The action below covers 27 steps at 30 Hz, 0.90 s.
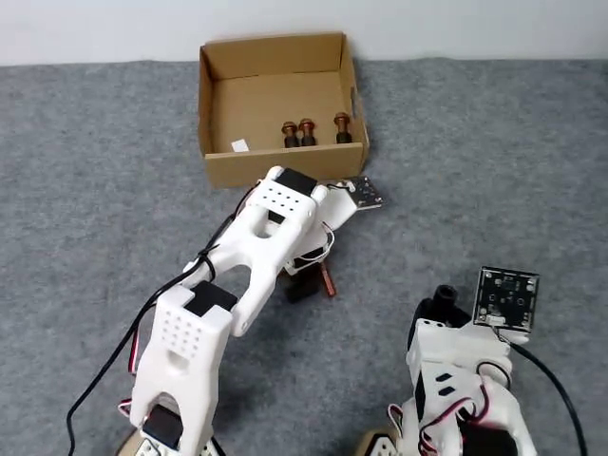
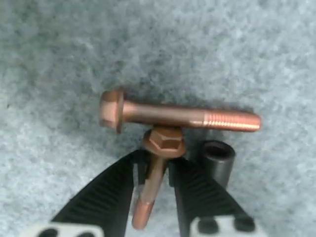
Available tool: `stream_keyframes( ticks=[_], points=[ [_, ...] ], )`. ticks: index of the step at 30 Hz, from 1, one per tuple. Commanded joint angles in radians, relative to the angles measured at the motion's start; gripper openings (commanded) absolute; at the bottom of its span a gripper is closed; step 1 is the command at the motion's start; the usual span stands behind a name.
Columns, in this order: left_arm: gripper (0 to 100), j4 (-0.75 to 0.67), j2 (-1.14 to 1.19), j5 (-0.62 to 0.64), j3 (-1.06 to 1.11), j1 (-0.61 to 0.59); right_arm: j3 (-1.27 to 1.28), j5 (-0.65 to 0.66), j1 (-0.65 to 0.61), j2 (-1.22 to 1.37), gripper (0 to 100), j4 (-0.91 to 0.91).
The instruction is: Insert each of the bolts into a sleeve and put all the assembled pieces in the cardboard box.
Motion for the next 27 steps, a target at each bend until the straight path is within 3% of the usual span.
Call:
stream_keyframes(
  ticks=[1,4,8,27],
  points=[
    [8,-0.063,-0.006,0.023,-0.027,0.031,-0.005,0.012,0.001,-0.005,0.8,-0.022],
    [0,-0.057,-0.008,0.023,-0.027,0.031,-0.005,0.012,-0.001,-0.005,0.8,-0.022],
    [0,0.008,-0.029,0.034,-0.051,0.029,-0.005,0.012,-0.036,-0.005,0.8,-0.022],
    [0,0.293,-0.635,0.540,-0.090,-0.015,-0.003,0.012,-0.056,-0.004,0.8,-0.022]
  ],
)
